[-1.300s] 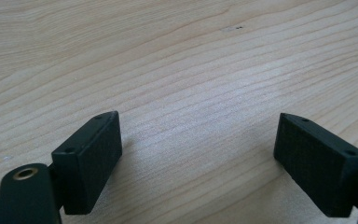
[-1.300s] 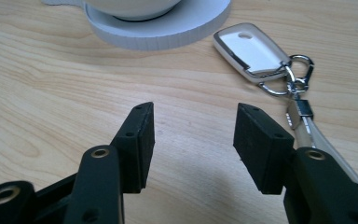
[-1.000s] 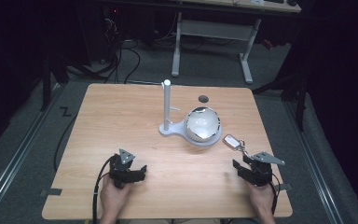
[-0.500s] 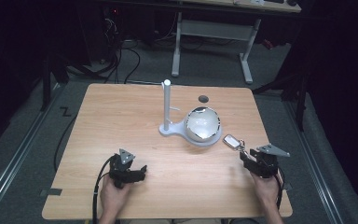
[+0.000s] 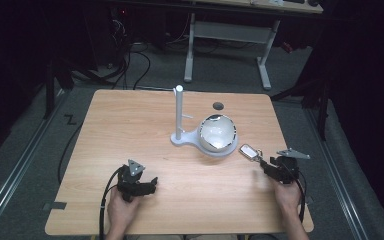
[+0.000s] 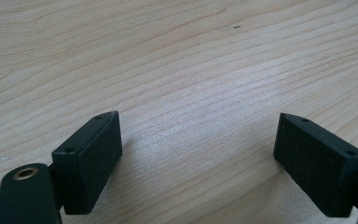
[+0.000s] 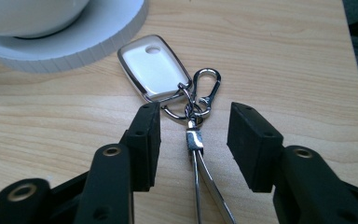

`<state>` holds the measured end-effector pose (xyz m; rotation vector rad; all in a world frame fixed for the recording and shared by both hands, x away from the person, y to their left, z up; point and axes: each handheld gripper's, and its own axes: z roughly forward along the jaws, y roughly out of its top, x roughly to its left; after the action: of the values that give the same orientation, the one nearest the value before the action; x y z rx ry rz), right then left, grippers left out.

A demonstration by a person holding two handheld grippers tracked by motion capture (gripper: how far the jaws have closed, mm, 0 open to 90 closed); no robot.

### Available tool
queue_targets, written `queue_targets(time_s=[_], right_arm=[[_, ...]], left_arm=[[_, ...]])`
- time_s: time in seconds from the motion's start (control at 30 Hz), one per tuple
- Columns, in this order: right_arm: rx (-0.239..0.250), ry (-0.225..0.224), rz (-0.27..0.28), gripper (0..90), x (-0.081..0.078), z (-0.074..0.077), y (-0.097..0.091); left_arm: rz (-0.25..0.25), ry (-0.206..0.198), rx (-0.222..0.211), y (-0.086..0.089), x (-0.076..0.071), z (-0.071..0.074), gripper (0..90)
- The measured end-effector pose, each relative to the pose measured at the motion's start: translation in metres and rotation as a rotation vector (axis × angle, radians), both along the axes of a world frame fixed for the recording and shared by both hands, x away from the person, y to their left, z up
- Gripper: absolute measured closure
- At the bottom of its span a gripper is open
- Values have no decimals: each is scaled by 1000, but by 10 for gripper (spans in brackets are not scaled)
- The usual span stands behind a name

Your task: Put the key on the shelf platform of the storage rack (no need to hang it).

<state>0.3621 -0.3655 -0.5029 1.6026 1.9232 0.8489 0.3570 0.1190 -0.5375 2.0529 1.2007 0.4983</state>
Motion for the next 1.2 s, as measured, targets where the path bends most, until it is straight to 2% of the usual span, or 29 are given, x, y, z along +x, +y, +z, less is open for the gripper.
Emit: queue_targets(time_s=[0.53, 0.67, 0.7, 1.0, 1.2], right_arm=[[-7, 79, 19, 709, 9, -13, -2], [-26, 77, 37, 757, 9, -17, 1], [-34, 71, 43, 797, 8, -18, 2], [-44, 68, 60, 820, 5, -18, 3], [-10, 53, 63, 821, 2, -12, 1]], left_arm=[[0, 0, 1, 0, 0, 0, 156], [0, -1, 1, 0, 0, 0, 156], [0, 0, 1, 0, 0, 0, 156], [0, 0, 1, 0, 0, 0, 156], [0, 0, 1, 0, 0, 0, 156]])
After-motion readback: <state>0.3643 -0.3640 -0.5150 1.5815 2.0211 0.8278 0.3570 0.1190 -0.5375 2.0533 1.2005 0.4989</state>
